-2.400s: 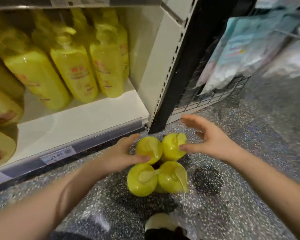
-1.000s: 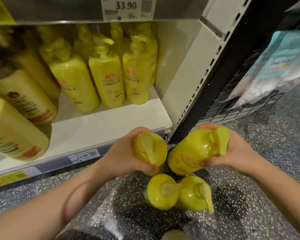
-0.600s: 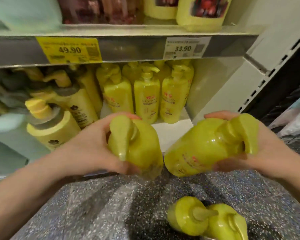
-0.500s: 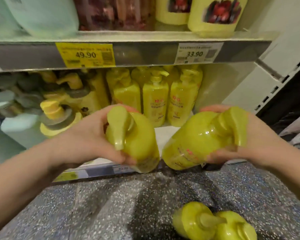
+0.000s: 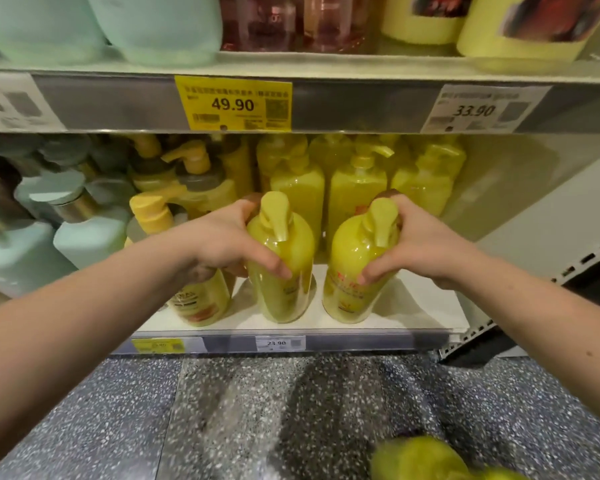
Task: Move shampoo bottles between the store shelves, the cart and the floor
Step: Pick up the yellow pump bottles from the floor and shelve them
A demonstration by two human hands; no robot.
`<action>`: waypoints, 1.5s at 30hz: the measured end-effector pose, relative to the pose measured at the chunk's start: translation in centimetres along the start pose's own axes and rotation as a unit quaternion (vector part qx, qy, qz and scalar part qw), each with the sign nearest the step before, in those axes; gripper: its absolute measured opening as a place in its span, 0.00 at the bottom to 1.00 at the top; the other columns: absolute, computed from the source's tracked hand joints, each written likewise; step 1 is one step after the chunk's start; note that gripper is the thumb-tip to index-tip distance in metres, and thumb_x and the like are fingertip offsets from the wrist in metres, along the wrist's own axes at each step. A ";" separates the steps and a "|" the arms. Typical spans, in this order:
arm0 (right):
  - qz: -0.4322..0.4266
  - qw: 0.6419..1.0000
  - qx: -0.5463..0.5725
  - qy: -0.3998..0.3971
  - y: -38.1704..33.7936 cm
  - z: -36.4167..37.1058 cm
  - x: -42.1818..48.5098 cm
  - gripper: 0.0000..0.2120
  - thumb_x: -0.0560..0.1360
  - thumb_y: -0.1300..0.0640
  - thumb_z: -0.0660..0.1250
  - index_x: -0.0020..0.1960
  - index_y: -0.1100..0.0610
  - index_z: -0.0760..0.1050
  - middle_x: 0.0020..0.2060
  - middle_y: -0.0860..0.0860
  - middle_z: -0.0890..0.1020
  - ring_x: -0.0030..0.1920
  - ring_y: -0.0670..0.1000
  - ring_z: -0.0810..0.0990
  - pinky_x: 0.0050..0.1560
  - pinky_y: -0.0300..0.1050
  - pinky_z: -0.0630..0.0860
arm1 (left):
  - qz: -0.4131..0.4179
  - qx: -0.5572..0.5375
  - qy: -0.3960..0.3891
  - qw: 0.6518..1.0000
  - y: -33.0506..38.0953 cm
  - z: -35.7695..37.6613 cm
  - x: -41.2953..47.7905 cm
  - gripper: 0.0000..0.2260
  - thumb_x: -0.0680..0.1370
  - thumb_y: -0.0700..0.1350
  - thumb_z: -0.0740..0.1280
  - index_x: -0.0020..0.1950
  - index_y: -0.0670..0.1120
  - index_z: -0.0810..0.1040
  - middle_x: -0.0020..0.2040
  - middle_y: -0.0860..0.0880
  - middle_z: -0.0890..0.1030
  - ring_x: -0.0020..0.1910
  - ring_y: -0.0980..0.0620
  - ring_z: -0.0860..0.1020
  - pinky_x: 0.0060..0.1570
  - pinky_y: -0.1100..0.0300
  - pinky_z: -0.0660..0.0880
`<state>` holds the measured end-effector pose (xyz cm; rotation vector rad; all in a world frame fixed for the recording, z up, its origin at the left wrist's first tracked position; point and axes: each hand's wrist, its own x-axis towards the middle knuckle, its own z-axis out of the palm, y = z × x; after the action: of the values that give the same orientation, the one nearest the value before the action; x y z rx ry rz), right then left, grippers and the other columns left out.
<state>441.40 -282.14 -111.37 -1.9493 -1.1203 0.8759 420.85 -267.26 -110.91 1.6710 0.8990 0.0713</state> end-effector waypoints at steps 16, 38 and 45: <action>-0.029 0.996 -0.011 0.087 3.6 1.3 1.7 0.50 0.40 0.31 0.79 0.59 0.43 0.68 0.58 0.50 0.73 0.58 0.51 0.75 0.59 0.54 0.75 | 0.002 0.096 0.150 0.984 -1.6 0.9 1.0 0.44 0.52 0.61 0.81 0.66 0.56 0.70 0.61 0.49 0.74 0.60 0.49 0.73 0.58 0.53 0.75; -0.099 0.994 0.026 -0.030 2.6 -0.5 1.4 0.36 0.60 0.60 0.79 0.64 0.47 0.69 0.59 0.43 0.77 0.58 0.44 0.78 0.59 0.45 0.77 | 0.124 0.195 0.152 0.961 1.7 -1.6 -0.8 0.40 0.63 0.51 0.79 0.72 0.52 0.66 0.62 0.55 0.75 0.59 0.55 0.74 0.57 0.61 0.72; -0.099 0.995 0.028 -0.002 2.7 0.9 2.1 0.43 0.52 0.46 0.79 0.65 0.50 0.70 0.59 0.45 0.77 0.57 0.49 0.79 0.59 0.53 0.77 | 0.145 0.359 0.177 0.905 2.3 -1.5 -0.6 0.41 0.65 0.52 0.78 0.74 0.49 0.64 0.67 0.48 0.74 0.64 0.48 0.73 0.56 0.61 0.69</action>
<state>442.57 -281.00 -114.53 -1.7577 -1.2535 0.7972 420.88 -266.45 -108.17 2.5388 1.0046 0.2811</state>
